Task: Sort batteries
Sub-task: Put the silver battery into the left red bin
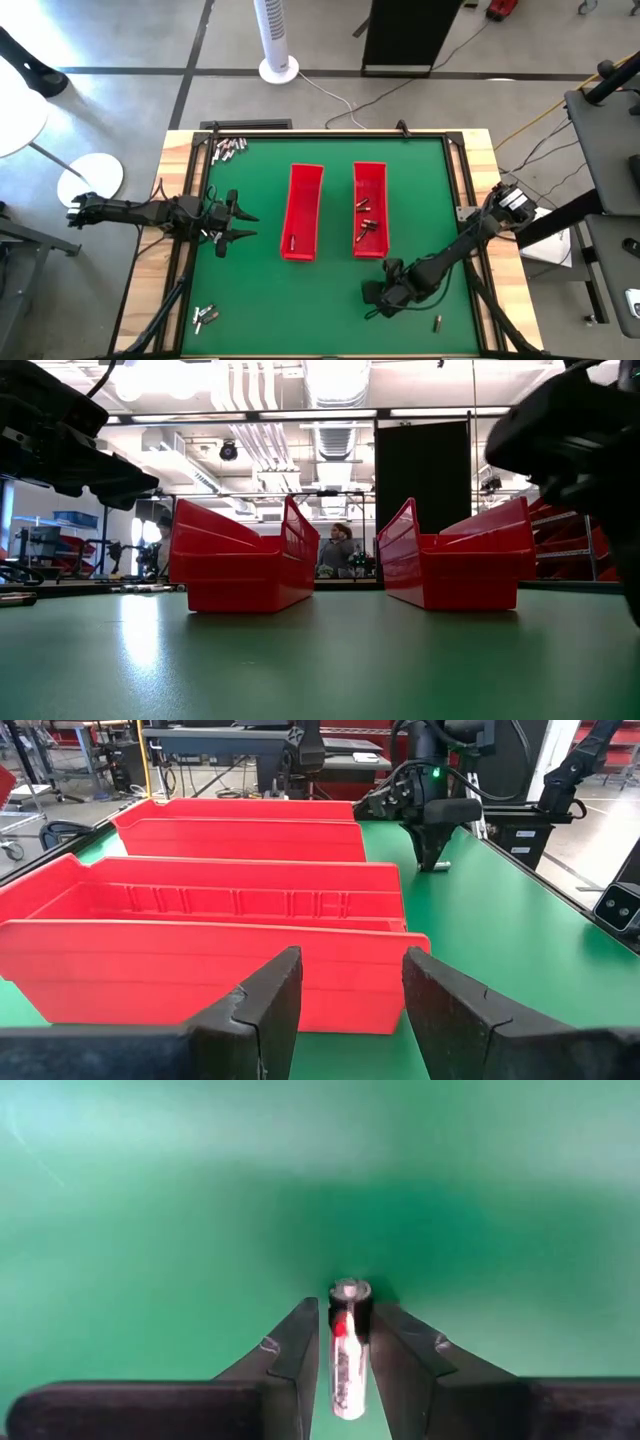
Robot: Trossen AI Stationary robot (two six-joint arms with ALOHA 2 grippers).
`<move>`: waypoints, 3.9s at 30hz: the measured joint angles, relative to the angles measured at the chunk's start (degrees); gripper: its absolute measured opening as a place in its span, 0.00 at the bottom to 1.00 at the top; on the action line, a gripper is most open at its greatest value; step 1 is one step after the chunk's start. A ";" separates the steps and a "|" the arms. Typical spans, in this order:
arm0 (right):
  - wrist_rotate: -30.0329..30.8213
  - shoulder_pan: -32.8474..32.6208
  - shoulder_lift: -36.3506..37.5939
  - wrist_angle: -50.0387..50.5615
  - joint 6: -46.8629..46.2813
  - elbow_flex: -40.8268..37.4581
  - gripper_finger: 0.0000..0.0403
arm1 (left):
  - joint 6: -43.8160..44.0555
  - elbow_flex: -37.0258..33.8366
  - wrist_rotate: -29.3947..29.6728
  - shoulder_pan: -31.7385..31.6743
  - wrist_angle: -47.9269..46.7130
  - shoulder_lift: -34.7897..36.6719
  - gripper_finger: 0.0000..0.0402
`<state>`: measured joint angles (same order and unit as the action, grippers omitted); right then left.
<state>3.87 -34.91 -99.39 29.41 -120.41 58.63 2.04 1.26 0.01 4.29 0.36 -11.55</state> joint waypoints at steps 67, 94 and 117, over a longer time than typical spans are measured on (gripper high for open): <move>23.19 2.20 0.83 -18.97 106.04 8.04 0.38 | 25.17 0.00 -6.86 0.06 24.18 -0.09 0.39; 22.68 0.63 0.87 -6.05 91.76 7.98 0.26 | 24.41 13.31 32.00 48.62 46.82 -47.65 0.39; 18.21 -0.58 1.30 3.12 90.27 16.11 0.17 | 16.28 73.20 13.43 37.07 -27.54 -89.25 0.39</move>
<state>22.08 -35.49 -98.09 32.53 -30.14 74.74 18.32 74.46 13.44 41.36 -27.17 -100.80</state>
